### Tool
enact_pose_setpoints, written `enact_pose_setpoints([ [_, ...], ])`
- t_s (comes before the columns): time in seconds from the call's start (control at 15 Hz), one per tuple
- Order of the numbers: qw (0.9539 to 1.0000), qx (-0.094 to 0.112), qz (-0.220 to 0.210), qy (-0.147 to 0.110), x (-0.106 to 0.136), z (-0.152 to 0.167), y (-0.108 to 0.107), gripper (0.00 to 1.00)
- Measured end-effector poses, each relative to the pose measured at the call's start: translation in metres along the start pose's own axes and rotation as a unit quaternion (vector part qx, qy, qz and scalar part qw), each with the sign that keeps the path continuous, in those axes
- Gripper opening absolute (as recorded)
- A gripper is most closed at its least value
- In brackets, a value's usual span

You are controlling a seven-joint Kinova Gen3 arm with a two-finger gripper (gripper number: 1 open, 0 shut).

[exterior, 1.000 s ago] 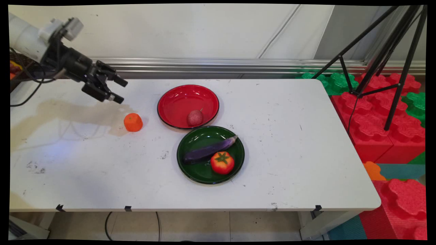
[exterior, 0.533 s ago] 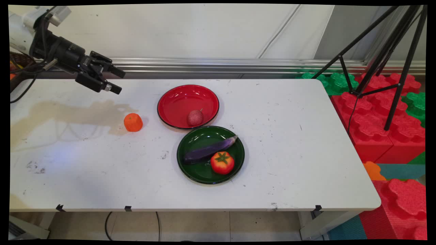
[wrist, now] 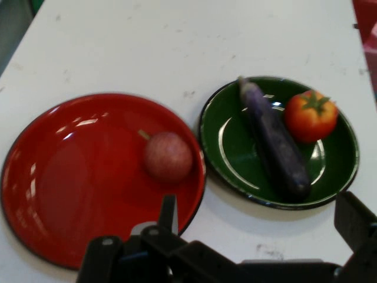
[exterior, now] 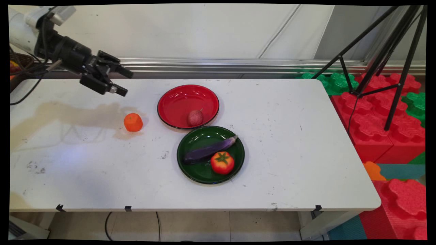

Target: Pick up the eggplant from the green plate

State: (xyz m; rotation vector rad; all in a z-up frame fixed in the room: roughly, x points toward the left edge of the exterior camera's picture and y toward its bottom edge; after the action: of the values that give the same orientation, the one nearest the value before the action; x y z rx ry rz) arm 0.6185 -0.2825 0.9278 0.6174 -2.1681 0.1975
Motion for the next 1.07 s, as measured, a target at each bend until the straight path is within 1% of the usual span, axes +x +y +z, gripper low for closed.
enact_pose_setpoints([
  [0.2,0.9996,-0.021,0.019,-0.001,0.013,0.024,0.012,1.00],
  [0.47,0.9984,-0.042,0.035,-0.013,0.025,0.063,0.029,1.00],
  [0.6,0.9979,-0.047,0.038,-0.021,0.027,0.079,0.036,1.00],
  [0.73,0.9972,-0.052,0.038,-0.036,0.028,0.103,0.045,1.00],
  [1.07,0.9955,-0.055,0.026,-0.072,0.028,0.157,0.061,1.00],
])
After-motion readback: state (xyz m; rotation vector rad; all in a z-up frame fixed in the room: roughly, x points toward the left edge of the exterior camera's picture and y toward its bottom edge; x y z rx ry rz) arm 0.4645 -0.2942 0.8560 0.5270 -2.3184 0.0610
